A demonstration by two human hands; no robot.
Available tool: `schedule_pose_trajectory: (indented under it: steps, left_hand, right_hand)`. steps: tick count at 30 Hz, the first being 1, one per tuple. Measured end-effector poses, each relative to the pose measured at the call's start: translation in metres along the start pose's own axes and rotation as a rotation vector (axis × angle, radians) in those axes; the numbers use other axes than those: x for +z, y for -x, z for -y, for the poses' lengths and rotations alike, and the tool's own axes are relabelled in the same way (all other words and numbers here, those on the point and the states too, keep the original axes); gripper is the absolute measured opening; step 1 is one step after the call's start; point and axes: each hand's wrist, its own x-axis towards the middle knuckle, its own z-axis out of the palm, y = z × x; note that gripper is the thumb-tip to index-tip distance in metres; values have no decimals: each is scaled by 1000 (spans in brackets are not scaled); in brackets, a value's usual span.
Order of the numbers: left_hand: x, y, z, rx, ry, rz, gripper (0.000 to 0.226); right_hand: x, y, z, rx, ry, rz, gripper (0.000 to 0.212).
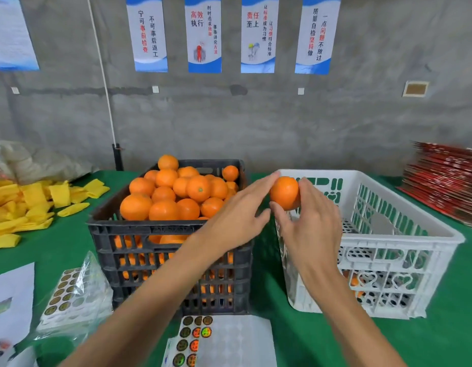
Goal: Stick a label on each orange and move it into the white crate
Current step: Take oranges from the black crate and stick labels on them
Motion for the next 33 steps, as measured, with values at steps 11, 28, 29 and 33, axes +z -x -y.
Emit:
schedule_pose_trajectory:
  steps: [11,28,29,33]
  left_hand:
    - [-48,-28,107,-550,-466,214,51]
    - [15,168,32,-244,770,-413,49]
    - [22,177,36,-307,821,-392,51]
    - [44,203,46,-505,903,-294,55]
  right_hand:
    - [40,10,-24,-218,-43,62,35]
    - [52,139,-17,-325,-583,869,35]
    - [56,150,-19,-299,-583,961,38]
    - [69,178,-19,-303,-536,1134,46]
